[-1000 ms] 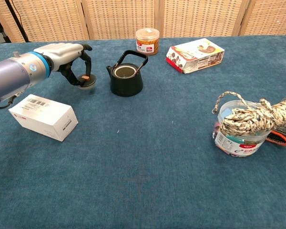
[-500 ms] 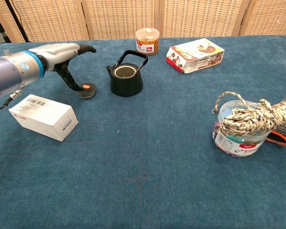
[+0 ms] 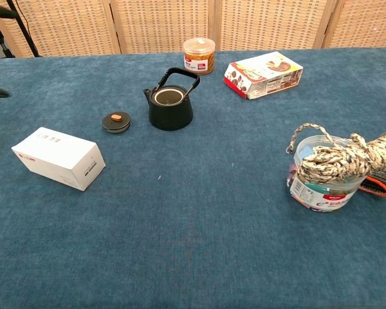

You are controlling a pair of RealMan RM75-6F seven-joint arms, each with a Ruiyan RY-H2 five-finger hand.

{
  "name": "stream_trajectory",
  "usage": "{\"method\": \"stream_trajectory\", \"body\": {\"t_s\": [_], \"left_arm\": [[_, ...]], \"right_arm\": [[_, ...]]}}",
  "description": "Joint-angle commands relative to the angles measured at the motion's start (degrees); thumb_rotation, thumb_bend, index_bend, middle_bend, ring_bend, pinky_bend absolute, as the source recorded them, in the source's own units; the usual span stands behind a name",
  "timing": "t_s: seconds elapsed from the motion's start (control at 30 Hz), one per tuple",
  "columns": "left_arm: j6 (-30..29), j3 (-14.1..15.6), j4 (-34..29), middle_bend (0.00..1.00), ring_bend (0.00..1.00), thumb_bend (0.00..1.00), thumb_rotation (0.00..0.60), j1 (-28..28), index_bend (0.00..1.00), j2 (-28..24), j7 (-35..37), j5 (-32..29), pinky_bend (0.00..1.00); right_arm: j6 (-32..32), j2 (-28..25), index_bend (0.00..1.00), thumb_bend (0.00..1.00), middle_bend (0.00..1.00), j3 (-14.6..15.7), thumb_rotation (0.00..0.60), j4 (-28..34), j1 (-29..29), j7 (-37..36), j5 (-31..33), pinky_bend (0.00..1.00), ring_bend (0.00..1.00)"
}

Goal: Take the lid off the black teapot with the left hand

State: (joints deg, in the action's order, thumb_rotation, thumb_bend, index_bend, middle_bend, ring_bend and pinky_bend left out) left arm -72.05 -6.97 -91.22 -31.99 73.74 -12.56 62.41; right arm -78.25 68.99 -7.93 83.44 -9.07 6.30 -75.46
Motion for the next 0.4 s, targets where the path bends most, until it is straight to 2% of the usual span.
{"method": "stream_trajectory", "body": {"t_s": [0.03,0.17,0.4], "left_arm": [[-6.06,4.01,-2.13,0.0,0.0,0.03,0.6,6.78,0.0,-3.65,6.08,5.5,0.0],[-10.83,6.27,-1.74,0.0,0.0,0.03,0.6,12.41,0.0,-4.69,8.27,7.21,0.0],[-11.75,8.04,-1.31,0.0,0.0,0.03,0.6,16.66,0.0,-5.86,11.99,9.86,0.0]], "right_arm": [[-0.47,-0.05,0.0,0.0,0.0,0.23,0.6,0.12,0.14,-0.15,-0.63,0.0,0.0],[-1.84,-0.19,0.0,0.0,0.0,0.51,0.6,0.47,0.48,-0.44,-2.07,0.0,0.0],[-4.04,-0.55,0.0,0.0,0.0,0.98,0.6,1.25,1.36,-1.15,-3.95,0.0,0.0]]}}
